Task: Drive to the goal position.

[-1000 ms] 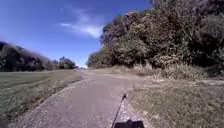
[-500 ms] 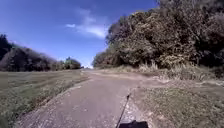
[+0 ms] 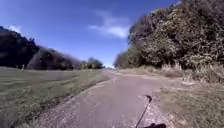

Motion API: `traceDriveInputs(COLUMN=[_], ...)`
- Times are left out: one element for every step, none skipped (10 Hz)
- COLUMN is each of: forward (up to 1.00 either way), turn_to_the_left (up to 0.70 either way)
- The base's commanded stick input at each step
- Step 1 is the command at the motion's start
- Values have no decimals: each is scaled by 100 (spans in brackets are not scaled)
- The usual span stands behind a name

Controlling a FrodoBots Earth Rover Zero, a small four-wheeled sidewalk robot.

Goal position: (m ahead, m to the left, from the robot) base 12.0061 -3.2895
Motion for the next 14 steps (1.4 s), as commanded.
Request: traceDriveInputs(forward=[0, 0, 0, 0, 0, 0, 10, 41, 50, 50, 50, 50, 49, 37], turn_to_the_left=[0, 0, 0, 0, 0, 0, 0, 0, 0, 0, 0, 0, 0, 0])
